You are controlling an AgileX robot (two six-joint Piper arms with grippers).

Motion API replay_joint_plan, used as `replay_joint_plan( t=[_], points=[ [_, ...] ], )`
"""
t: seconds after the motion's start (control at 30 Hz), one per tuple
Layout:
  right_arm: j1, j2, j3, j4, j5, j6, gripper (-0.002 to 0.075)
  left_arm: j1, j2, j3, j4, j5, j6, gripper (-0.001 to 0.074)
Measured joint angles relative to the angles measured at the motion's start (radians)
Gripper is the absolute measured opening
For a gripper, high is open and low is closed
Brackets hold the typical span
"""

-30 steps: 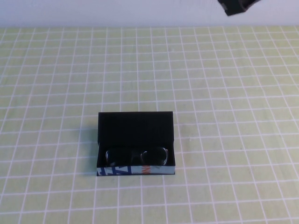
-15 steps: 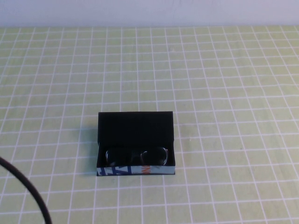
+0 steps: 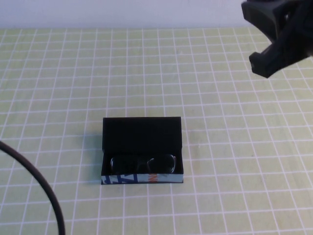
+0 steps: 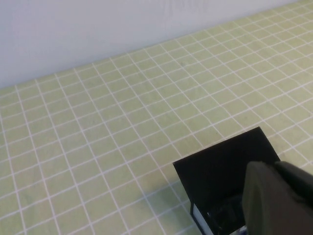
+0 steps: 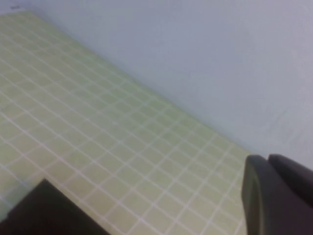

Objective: Return glasses to glasses case
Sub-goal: Close the glasses case

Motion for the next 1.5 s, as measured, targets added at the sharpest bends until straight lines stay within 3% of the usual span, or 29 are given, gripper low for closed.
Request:
replay_joint_plan(
  t=[0.2,0.33,0.57,0.77,1.1,1.37,1.5],
  points=[
    [-0.164,0.072,0.041,0.124,0.045,0.002,-0.0016,0.000,0.090,0.000,-0.045,0.018,0.003,-0.0004],
    [-0.219,0.130,0.041,0.166,0.083,-0.033,-0.0016,0.000,0.195,0.000,-0.136,0.088,0.083,-0.0004],
    [-0.221,0.257,-0.043,0.319,0.252,-0.264,-0.0018,0.000,0.342,0.094,-0.368,0.087,0.301,-0.0004],
    [-0.221,0.410,-0.202,0.391,0.405,-0.306,-0.0018,0.000,0.342,0.235,-0.335,-0.005,0.358,-0.0004],
    [-0.221,0.621,-0.370,0.527,0.427,-0.410,-0.0018,-0.008,0.446,0.350,-0.396,-0.098,0.485,-0.0004],
    [-0.221,0.748,-0.437,0.561,0.501,-0.422,-0.0018,-0.230,0.543,0.354,-0.297,-0.334,0.434,-0.0004],
    [-0.221,0.755,-0.448,0.561,0.513,-0.436,-0.0018,-0.385,0.549,0.320,-0.114,-0.334,0.375,-0.0004]
  ],
)
